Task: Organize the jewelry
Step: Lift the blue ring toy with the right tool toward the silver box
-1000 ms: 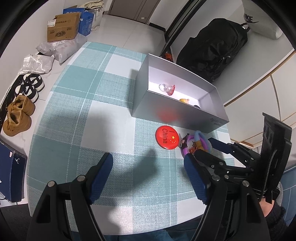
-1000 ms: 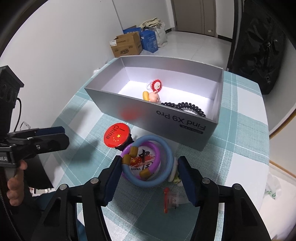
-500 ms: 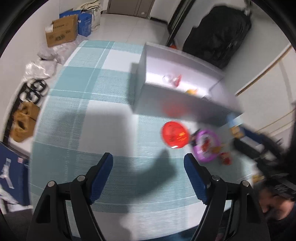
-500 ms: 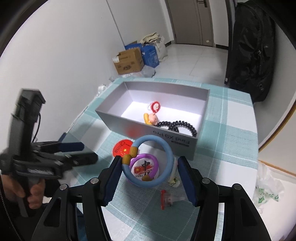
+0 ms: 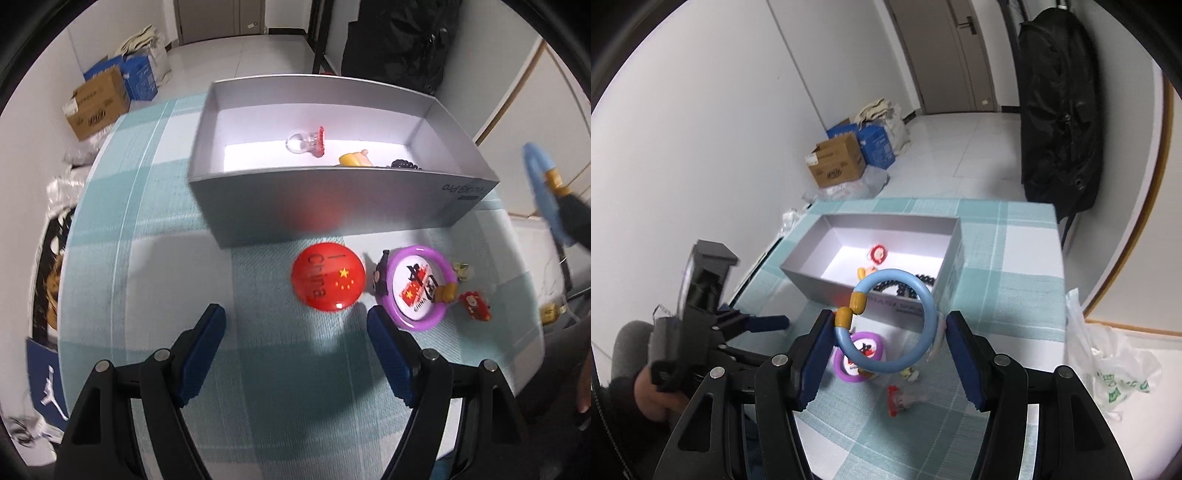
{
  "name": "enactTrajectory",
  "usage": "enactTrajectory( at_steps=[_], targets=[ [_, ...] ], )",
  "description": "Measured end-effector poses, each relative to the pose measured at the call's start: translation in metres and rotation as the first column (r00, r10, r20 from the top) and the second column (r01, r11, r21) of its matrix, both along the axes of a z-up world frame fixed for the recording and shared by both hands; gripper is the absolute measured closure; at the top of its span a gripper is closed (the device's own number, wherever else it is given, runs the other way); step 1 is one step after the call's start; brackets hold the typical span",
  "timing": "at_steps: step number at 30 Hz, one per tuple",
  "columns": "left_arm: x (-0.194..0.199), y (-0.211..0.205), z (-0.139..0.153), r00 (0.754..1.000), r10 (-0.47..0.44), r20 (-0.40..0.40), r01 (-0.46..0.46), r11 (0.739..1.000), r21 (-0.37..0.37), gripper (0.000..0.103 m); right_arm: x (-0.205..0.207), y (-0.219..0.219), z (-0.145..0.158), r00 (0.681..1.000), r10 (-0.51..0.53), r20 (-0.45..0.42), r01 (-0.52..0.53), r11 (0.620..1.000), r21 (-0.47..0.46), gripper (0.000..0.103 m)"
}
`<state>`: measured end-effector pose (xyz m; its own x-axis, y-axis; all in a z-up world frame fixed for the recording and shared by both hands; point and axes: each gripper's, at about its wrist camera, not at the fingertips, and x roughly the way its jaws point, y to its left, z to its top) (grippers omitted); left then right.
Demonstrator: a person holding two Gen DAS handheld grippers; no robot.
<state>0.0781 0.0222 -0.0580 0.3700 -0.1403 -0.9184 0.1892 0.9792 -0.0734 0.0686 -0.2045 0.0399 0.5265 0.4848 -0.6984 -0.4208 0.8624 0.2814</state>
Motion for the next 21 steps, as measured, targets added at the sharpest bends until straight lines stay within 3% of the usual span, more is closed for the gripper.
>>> enactTrajectory(
  at_steps=[4, 11, 15, 19, 21],
  targets=[
    [0.005, -0.003, -0.001, 1.0, -0.023, 0.009, 0.023, 0.999, 0.029, 0.028, 0.0, -0.01, 0.005, 1.0, -0.022, 0.005, 0.022, 0.999, 0.026, 0.043],
    [0.009, 0.0, -0.001, 0.999, -0.051, 0.012, 0.051, 0.999, -0.007, 0.028, 0.002, -0.023, 0.005, 0.998, -0.055, -0.009, 0.056, 0.997, 0.051, 0.043],
    [0.013, -0.009, -0.005, 0.995, -0.098, 0.031, 0.097, 0.994, 0.047, 0.028, 0.002, -0.025, 0.006, 0.998, -0.057, -0.015, 0.058, 0.996, 0.062, 0.043],
    [0.016, -0.013, -0.003, 0.994, -0.102, 0.033, 0.1, 0.994, 0.04, 0.029, 0.002, -0.023, 0.006, 0.999, -0.049, -0.013, 0.05, 0.997, 0.06, 0.043],
    [0.015, -0.013, -0.001, 0.994, -0.103, 0.04, 0.102, 0.994, 0.037, 0.038, 0.002, -0.022, 0.006, 0.999, -0.047, -0.011, 0.048, 0.997, 0.061, 0.043]
  ],
)
